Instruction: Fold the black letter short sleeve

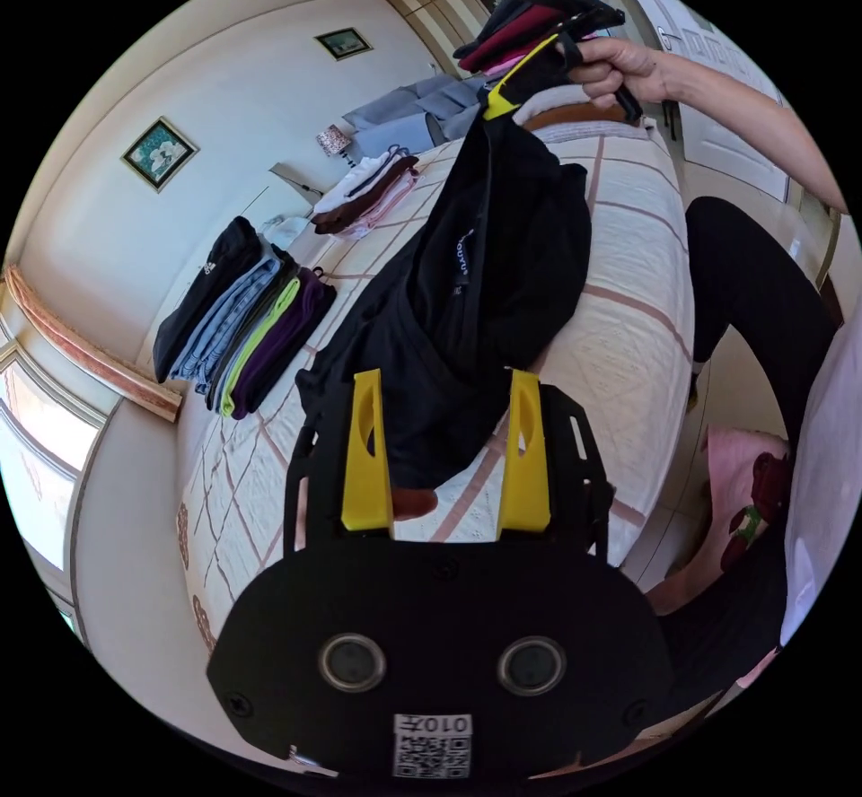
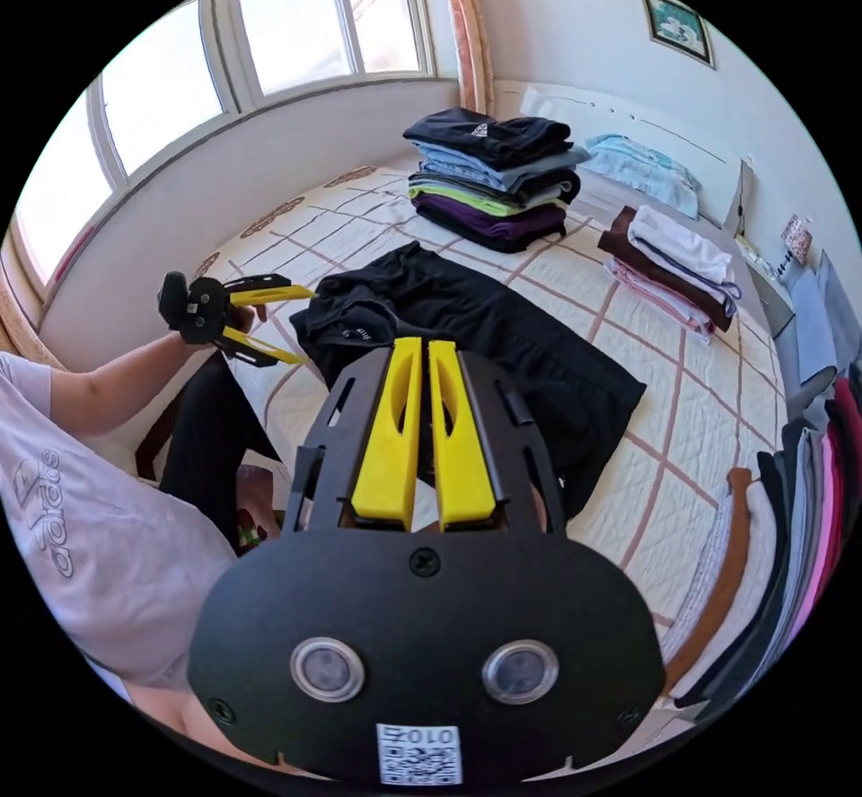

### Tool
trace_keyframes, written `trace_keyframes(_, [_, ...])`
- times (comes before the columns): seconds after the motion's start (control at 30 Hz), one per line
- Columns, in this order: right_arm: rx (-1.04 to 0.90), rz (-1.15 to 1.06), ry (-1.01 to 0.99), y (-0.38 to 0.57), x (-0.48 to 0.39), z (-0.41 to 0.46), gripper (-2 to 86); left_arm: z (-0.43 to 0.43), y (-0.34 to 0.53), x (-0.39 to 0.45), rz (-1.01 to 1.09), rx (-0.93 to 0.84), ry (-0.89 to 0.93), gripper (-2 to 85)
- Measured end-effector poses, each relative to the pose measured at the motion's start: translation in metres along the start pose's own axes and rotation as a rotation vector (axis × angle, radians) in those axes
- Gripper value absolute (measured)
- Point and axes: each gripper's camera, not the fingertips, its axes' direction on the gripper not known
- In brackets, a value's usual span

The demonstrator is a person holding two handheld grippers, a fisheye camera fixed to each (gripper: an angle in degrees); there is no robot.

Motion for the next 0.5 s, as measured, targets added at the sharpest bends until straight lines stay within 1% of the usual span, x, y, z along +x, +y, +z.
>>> trace_keyframes(0.07, [-0.026, -0.013, 0.043, -0.001, -0.009, -0.007, 1.3, 0.013, -0.002, -0.001, 0.015, -0.041, -0.008, 10.5])
trace_keyframes(0.13, [-0.034, -0.008, 0.058, 0.0, -0.012, -0.011, 1.3, 0.028, 0.001, -0.01, 0.013, -0.075, 0.076, 5.9])
trace_keyframes(0.2, [-0.033, 0.012, 0.049, 0.002, -0.012, -0.015, 1.3, 0.027, 0.007, -0.019, -0.013, -0.07, 0.123, 2.5])
trace_keyframes(0.3, [-0.024, 0.024, 0.058, 0.007, -0.016, -0.023, 1.3, -0.002, 0.015, -0.036, -0.034, 0.007, 0.208, 0.7])
trace_keyframes(0.4, [-0.029, 0.028, 0.058, 0.012, -0.019, -0.029, 1.3, -0.039, 0.025, -0.057, -0.051, 0.034, 0.25, 0.1])
trace_keyframes(0.5, [0.041, 0.023, 0.005, 0.023, -0.029, -0.044, 1.3, -0.084, 0.033, -0.07, -0.037, 0.051, 0.378, -0.1])
